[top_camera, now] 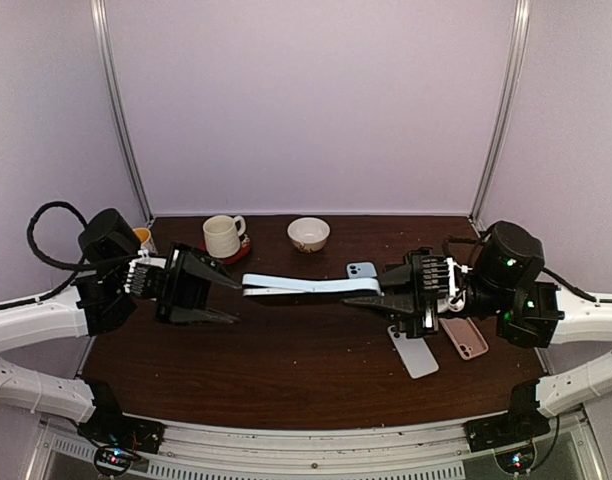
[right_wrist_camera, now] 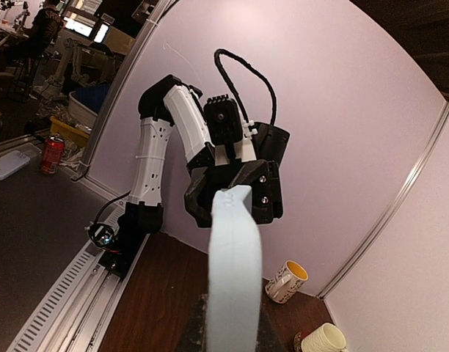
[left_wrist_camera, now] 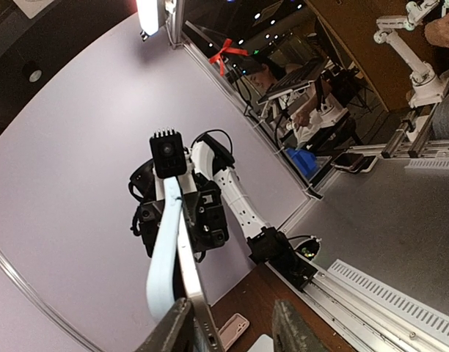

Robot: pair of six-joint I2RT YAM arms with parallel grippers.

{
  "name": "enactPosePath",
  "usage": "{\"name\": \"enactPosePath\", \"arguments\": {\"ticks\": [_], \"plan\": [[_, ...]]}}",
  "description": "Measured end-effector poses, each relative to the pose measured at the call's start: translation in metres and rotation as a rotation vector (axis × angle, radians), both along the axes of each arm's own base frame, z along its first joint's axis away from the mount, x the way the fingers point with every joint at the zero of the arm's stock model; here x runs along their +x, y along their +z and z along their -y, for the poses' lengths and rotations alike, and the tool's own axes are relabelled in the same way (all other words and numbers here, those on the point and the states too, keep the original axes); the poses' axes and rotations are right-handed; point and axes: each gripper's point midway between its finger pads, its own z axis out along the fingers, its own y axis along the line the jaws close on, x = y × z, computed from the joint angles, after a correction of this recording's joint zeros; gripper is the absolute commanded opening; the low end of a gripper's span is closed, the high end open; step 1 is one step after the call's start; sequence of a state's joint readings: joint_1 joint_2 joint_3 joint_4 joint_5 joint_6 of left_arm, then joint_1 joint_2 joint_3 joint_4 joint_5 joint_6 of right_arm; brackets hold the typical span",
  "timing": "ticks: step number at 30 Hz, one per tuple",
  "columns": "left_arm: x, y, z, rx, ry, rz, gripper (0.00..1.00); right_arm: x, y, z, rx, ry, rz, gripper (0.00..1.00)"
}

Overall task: Take the phone out of the phone case
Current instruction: Pass from the right arm to the left

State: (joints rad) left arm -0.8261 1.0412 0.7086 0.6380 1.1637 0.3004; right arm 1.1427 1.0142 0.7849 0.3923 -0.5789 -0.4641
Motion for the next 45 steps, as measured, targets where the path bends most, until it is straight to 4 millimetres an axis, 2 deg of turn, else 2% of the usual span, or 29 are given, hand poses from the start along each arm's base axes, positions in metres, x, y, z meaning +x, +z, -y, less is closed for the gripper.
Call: {"name": "enactPosePath", "arguments": {"ticks": [3,12,25,35,37,42,45], "plan": [[0.001,0.001,0.001,-0.004,0.001,-0.002,0.43,0.0,0.0,-0.002,0.005,0.007,-0.002,0.0],[0.015,0.002,0.009,-0.016,0.051,-0.077,0.43,0.006,0.009,-0.015,0.053,0.006,-0.002,0.0],[0.023,0.021,0.005,-0.098,0.098,-0.11,0.3,0.015,0.022,-0.032,0.127,0.003,0.011,0.0],[0.026,0.03,0.003,-0.137,0.115,-0.126,0.24,0.019,0.021,-0.04,0.145,-0.002,0.016,0.0],[0.026,0.031,0.003,-0.14,0.119,-0.127,0.29,0.019,0.022,-0.042,0.145,-0.002,0.015,0.0],[0.026,0.029,0.003,-0.137,0.117,-0.131,0.55,0.024,0.021,-0.047,0.147,-0.014,0.01,0.0],[0.026,0.028,0.003,-0.141,0.123,-0.128,0.61,0.026,0.022,-0.051,0.142,-0.018,0.006,0.0]]}}
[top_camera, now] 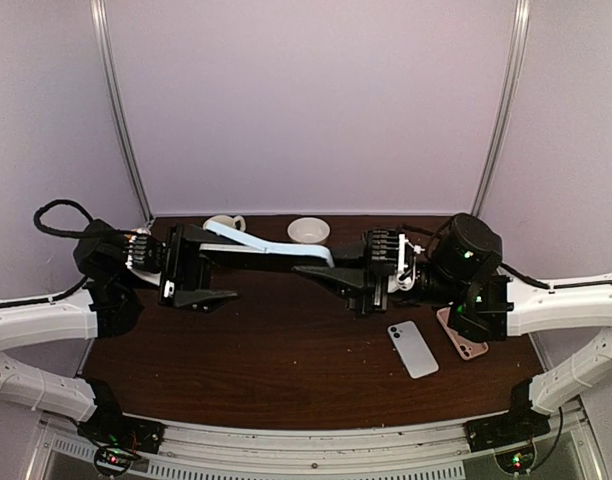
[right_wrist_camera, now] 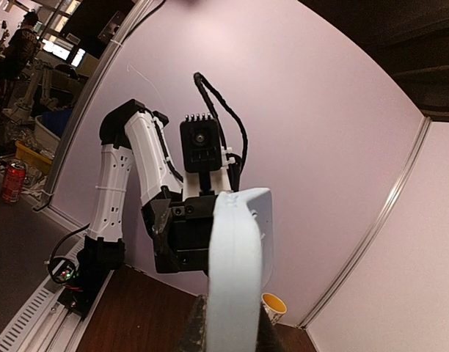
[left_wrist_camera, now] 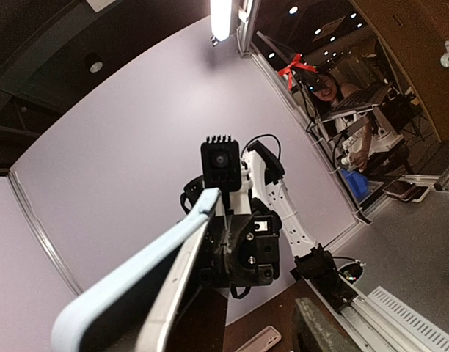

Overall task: Take the phone out of the phone case
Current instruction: Pass from the right arm to the left

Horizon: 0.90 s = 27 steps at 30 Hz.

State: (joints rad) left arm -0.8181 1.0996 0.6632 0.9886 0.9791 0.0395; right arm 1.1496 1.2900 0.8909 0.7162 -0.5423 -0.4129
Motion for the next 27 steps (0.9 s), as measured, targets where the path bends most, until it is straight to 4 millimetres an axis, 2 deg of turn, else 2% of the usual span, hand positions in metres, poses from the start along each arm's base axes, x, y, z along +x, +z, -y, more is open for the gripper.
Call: {"name": "enactPosePath", "arguments": {"ticks": [4,10,14,19,24,27], "plan": [[0.0,-0.001,-0.002,-0.004,0.011,0.003,0.64,0.0,0.002,-0.003,-0.013,0.009,-0.008,0.0],[-0.002,0.003,-0.006,-0.018,0.032,0.02,0.53,-0.003,0.005,-0.008,-0.016,0.043,-0.03,0.0],[-0.002,0.005,-0.008,-0.022,0.047,0.025,0.38,-0.003,0.006,-0.008,-0.012,0.048,-0.043,0.0],[0.0,0.002,-0.006,-0.009,0.056,0.016,0.32,-0.003,0.002,-0.007,-0.02,0.049,-0.051,0.0],[0.001,-0.001,-0.005,-0.001,0.058,0.018,0.18,-0.005,-0.001,-0.005,-0.039,0.047,-0.043,0.0],[0.003,-0.005,-0.002,0.01,0.054,0.016,0.03,-0.007,-0.007,-0.003,-0.051,0.046,-0.037,0.0]]}}
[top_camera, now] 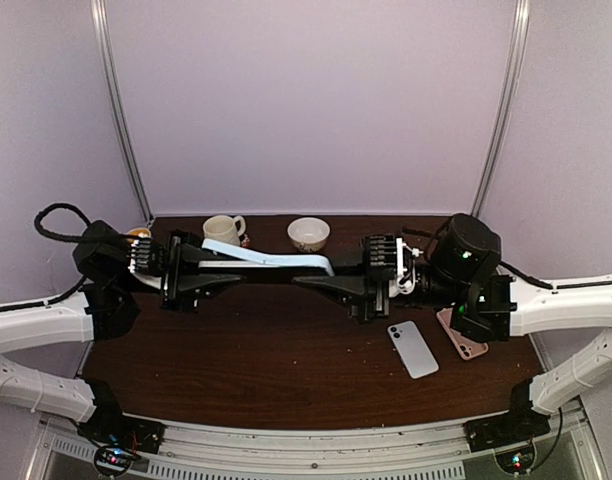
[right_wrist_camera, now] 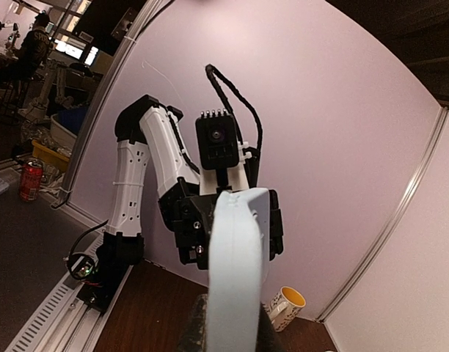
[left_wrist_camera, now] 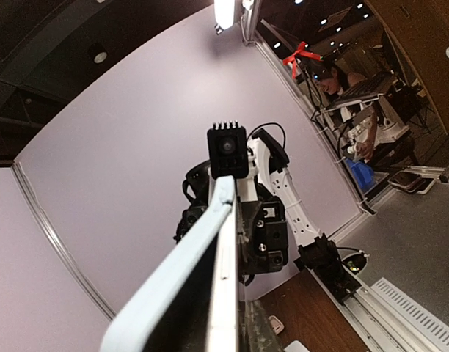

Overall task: Take the phone out of the phone case
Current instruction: Pass from the right arm to the left, then remove the phone case from the phone.

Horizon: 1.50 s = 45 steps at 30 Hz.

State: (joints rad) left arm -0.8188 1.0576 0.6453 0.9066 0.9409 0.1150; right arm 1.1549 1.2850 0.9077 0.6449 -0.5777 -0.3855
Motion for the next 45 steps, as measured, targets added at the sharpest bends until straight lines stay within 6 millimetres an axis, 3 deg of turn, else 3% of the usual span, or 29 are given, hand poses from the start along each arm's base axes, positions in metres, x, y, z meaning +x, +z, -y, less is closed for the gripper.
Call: {"name": "enactPosePath", "arguments": {"ticks": [1,19,27,32,40,45], "plan": [[0.001,-0.003,0.001,0.008,-0.003,-0.008,0.0,0.0,-0.003,0.002,-0.004,-0.007,0.016,0.0],[0.002,-0.011,0.006,0.035,-0.027,-0.035,0.0,-0.001,-0.011,0.006,-0.006,-0.019,0.054,0.0],[0.003,-0.013,0.006,0.036,-0.019,-0.002,0.0,-0.003,-0.01,0.006,-0.006,-0.009,0.029,0.32],[0.008,-0.028,0.009,0.085,-0.007,-0.016,0.0,-0.011,-0.002,0.009,0.016,0.015,0.01,0.37],[0.011,-0.04,0.011,0.124,0.01,-0.009,0.0,-0.016,0.0,0.021,0.02,0.018,-0.016,0.55],[0.015,-0.058,0.012,0.188,0.045,0.027,0.0,-0.014,0.002,0.031,-0.002,0.003,-0.115,0.63]]}}
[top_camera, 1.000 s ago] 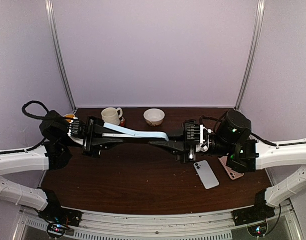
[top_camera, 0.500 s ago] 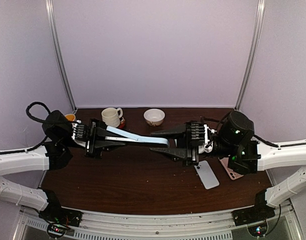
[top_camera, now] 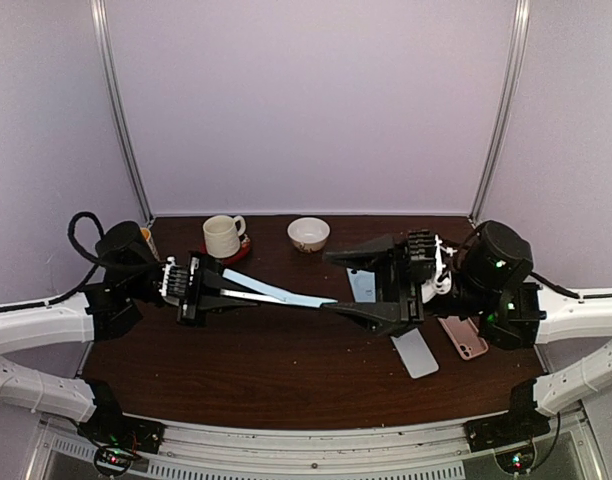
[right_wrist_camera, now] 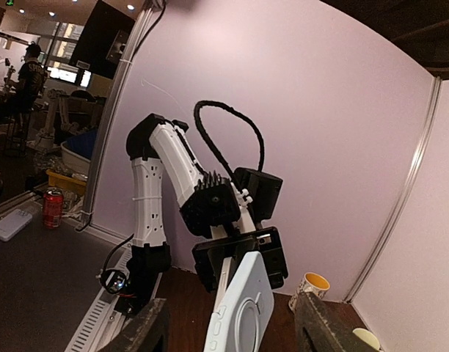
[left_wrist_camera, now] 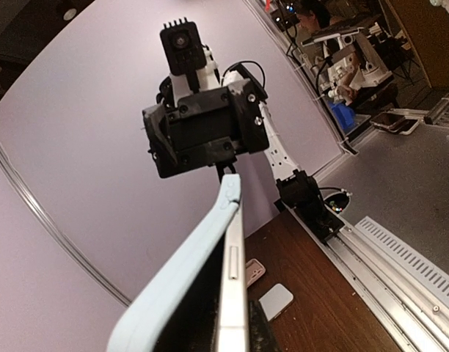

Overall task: Take the phone out of the phone case
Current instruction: Remove the phone case from the phone.

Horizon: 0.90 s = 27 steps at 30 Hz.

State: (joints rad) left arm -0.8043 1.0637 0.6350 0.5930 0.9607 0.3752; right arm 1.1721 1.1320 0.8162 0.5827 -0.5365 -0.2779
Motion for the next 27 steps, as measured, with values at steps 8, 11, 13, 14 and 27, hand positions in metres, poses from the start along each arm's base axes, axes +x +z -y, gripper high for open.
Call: {"name": "enactPosePath", "arguments": {"ticks": [8,11,13,14,27], "plan": [[0.011,-0.028,0.003,0.114,0.059,0.05,0.0,0.015,-0.023,0.008,-0.15,-0.08,-0.228,0.75],[0.014,-0.037,0.004,0.153,0.079,0.075,0.0,0.023,-0.034,0.011,-0.218,-0.13,-0.295,0.76],[0.017,-0.041,0.003,0.179,0.09,0.109,0.0,0.027,-0.037,0.012,-0.248,-0.159,-0.322,0.77],[0.018,-0.043,0.003,0.189,0.095,0.128,0.0,0.029,-0.037,0.013,-0.263,-0.174,-0.336,0.77],[0.02,-0.069,-0.004,0.309,0.081,0.441,0.0,0.029,-0.045,0.006,-0.488,-0.182,-0.381,0.87]]}}
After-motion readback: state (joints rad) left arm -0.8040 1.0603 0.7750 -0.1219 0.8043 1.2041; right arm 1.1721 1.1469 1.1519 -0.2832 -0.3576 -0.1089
